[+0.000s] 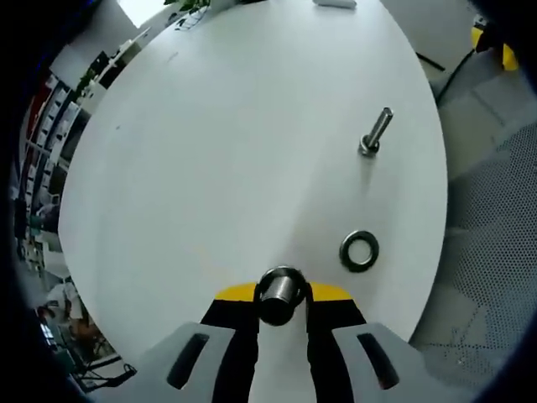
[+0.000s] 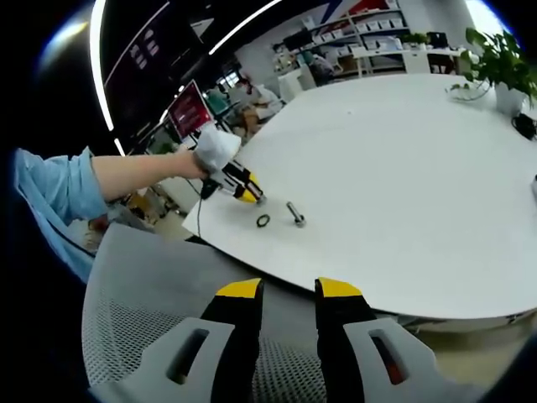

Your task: Place the washer onto the threaded stud by aligning its center hole with the stud, sliding it down to the base, and recovering from edge contact or off-axis alignment until the washer reaches the visible bottom stop.

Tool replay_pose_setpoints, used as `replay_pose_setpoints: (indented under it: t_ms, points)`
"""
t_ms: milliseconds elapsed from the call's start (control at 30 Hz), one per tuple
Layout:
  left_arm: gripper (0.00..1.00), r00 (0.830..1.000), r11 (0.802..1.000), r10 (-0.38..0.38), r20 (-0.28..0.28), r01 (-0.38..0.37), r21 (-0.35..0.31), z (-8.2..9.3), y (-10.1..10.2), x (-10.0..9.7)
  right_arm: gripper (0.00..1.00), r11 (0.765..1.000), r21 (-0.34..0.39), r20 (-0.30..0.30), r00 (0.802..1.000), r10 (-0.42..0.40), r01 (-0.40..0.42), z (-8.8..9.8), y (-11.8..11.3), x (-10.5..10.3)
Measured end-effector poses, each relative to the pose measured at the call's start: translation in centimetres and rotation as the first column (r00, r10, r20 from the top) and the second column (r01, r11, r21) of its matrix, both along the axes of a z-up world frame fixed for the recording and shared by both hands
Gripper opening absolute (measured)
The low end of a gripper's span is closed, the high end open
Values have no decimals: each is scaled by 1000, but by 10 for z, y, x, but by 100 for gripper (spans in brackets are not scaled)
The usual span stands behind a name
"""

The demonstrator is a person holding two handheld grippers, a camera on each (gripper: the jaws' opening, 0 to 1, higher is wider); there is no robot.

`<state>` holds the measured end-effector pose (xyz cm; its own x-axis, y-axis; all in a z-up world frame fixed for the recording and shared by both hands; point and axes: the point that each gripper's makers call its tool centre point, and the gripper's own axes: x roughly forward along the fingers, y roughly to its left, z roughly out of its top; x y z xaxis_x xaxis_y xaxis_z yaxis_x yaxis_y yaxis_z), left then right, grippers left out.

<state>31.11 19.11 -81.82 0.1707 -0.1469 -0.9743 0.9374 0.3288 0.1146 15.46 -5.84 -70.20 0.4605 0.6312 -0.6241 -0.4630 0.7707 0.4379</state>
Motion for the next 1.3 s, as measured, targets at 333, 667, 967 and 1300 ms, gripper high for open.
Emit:
replay_pose_setpoints:
  t_ms: [333, 667, 967, 1300]
  points:
    - [18, 999, 1000, -10, -42, 11, 19, -7, 1, -22, 27, 1000, 0, 1, 1000, 11, -11, 0, 1, 0]
    - [18, 997, 998, -47, -67, 49, 34, -8, -1, -42, 27, 1000, 1, 2, 1000, 23, -23, 0, 3, -1]
    - [20, 997, 997, -70, -44, 71, 20, -8, -2, -43, 27, 1000, 4, 4, 1000, 26, -26, 1, 3, -1]
    - [24, 996, 998, -50, -73, 46, -50, -7, -9, -45, 27, 1000, 7, 4, 1000, 17, -17, 1, 3, -1]
